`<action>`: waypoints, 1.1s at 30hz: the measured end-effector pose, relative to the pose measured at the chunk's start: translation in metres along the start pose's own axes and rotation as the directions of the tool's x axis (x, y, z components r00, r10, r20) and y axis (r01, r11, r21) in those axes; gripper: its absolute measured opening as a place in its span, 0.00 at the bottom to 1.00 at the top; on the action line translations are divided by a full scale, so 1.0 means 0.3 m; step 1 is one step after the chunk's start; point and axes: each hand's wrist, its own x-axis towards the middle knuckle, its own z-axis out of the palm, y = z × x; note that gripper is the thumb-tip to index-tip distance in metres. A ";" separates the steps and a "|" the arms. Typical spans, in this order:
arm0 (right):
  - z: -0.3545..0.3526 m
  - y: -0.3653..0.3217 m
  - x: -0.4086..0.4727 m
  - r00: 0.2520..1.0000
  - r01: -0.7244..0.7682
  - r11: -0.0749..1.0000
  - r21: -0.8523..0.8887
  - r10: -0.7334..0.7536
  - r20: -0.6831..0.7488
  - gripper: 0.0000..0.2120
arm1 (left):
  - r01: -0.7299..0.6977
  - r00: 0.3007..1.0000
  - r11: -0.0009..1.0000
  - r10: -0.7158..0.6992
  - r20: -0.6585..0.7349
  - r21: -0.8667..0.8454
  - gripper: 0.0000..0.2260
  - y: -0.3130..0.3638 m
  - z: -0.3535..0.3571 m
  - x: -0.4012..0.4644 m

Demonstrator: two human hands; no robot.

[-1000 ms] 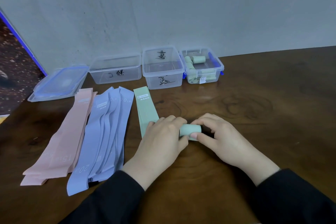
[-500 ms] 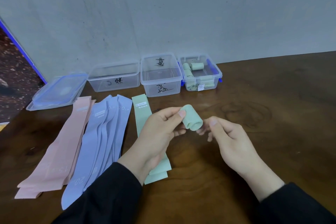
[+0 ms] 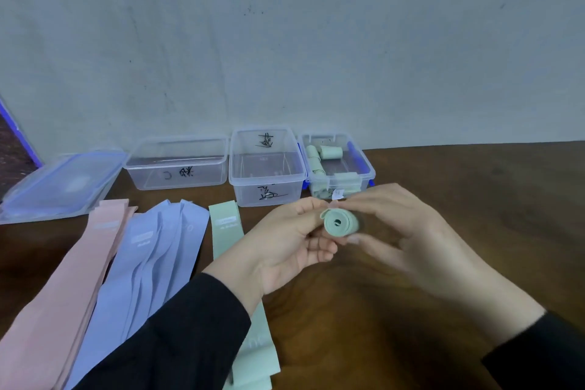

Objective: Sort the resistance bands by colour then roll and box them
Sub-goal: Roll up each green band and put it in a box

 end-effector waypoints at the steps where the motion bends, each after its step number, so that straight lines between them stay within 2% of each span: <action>1: -0.012 0.013 0.018 1.000 0.003 1.000 -0.011 -0.003 0.000 0.22 | -0.009 1.000 1.000 0.009 0.006 0.009 0.08 0.011 0.000 0.022; 7: -0.048 0.094 0.129 0.997 -0.075 0.997 -0.023 0.075 0.020 0.20 | -0.059 0.998 0.998 0.059 -0.003 -0.010 0.16 0.076 -0.019 0.149; 10: -0.046 0.135 0.191 0.991 -0.134 0.991 -0.021 0.134 0.010 0.17 | -0.090 0.996 0.994 0.089 -0.019 -0.057 0.12 0.102 -0.027 0.203; 12: -0.039 0.169 0.235 0.990 -0.129 0.986 -0.108 0.134 0.043 0.16 | -0.134 0.989 0.990 0.137 -0.060 0.043 0.11 0.120 -0.037 0.239; 14: -0.036 0.216 0.281 0.988 -0.122 0.971 -0.207 0.139 0.070 0.17 | -0.255 0.942 0.939 0.295 -0.160 0.230 0.12 0.126 -0.058 0.275; 15: -0.036 0.241 0.308 0.981 -0.148 0.960 -0.238 0.173 0.088 0.16 | -0.332 0.880 0.867 0.427 -0.211 0.371 0.12 0.119 -0.077 0.292; 16: -0.036 0.271 0.335 0.970 -0.179 0.948 -0.263 0.214 0.111 0.13 | -0.388 0.775 0.728 0.589 -0.227 0.565 0.12 0.105 -0.101 0.307; 17: -0.035 0.307 0.364 0.958 -0.195 0.934 -0.299 0.247 0.146 0.09 | -0.377 0.646 0.518 0.741 -0.183 0.768 0.12 0.084 -0.128 0.319; 18: -0.031 0.347 0.394 0.940 -0.200 0.914 -0.354 0.280 0.193 0.08 | -0.306 0.534 0.290 0.841 -0.089 0.907 0.11 0.062 -0.149 0.325; 19: -0.022 0.389 0.423 0.916 -0.196 0.886 -0.421 0.318 0.244 0.07 | -0.234 0.480 0.115 0.877 0.012 0.965 0.10 0.040 -0.161 0.328; 20: -0.008 0.432 0.453 0.895 -0.178 0.857 -0.484 0.345 0.282 0.07 | -0.187 0.479 -0.002 0.873 0.093 0.982 0.11 0.016 -0.167 0.339; 22: 0.032 0.511 0.505 0.871 -0.121 0.798 -0.590 0.370 0.322 0.08 | -0.163 0.521 -0.105 0.835 0.176 0.981 0.13 -0.023 -0.170 0.357; 28: 0.154 0.650 0.589 0.783 0.073 0.609 -0.790 0.455 0.424 0.12 | -0.083 0.604 -0.165 0.776 0.181 0.983 0.15 -0.097 -0.199 0.391; 33: 0.215 0.712 0.605 0.753 0.149 0.549 -0.822 0.476 0.454 0.11 | -0.051 0.616 -0.167 0.770 0.163 0.985 0.15 -0.099 -0.193 0.395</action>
